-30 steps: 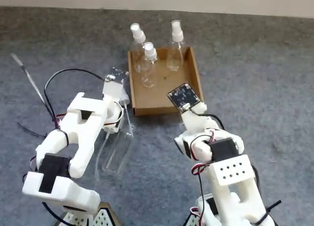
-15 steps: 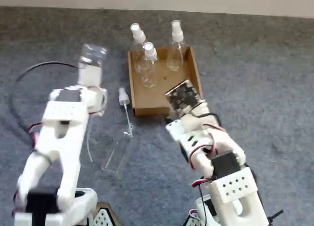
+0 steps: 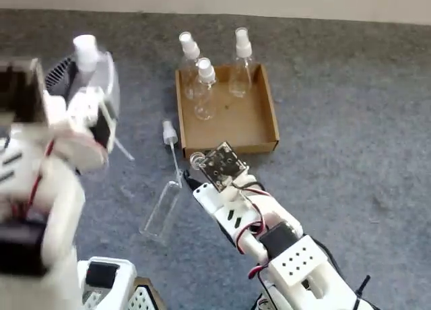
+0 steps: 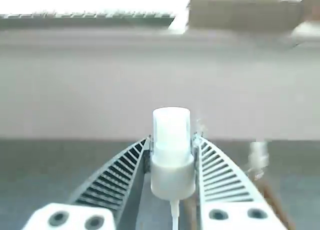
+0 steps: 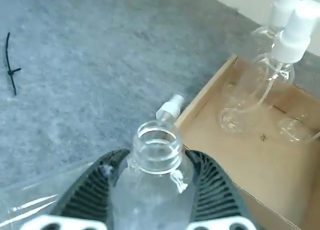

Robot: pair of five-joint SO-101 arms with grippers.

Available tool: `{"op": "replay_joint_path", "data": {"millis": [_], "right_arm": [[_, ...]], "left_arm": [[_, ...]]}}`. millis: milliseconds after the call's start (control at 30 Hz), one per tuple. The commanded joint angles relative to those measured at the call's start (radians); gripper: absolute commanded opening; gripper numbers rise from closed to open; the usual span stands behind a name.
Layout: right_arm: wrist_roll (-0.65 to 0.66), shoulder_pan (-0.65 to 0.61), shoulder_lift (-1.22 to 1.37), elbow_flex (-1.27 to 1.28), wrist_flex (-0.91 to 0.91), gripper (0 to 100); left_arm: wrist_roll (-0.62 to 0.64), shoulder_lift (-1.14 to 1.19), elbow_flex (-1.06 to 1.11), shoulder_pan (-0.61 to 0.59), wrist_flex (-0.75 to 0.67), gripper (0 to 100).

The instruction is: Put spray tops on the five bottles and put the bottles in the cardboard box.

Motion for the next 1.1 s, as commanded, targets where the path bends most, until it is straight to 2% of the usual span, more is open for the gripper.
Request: {"op": "replay_joint_path", "data": {"millis": [0,200,433,733,933,1067], "right_arm": [[-0.058,-0.004,-0.134,0.03,-0.038,0.4],[-0.064,-0.005,-0.366,0.13,0.061,0.4],[-0.061,-0.005,-0.512,0.145,0.143,0.4],[-0.063,-0.004,-0.529,0.145,0.162,0.4],[-0.063,-0.004,-0.53,0.145,0.162,0.4],[-0.063,-0.004,-0.53,0.145,0.162,0.4]], "left_arm": [[0.02,-0.041,-0.047,0.205,-0.006,6],[0.017,-0.039,0.053,0.377,-0.144,6],[0.015,-0.038,0.2,0.398,-0.319,6],[0.015,-0.038,0.263,0.51,-0.37,6],[0.008,-0.038,0.311,0.509,-0.373,6],[-0.054,-0.039,0.351,0.506,-0.402,6]]}}
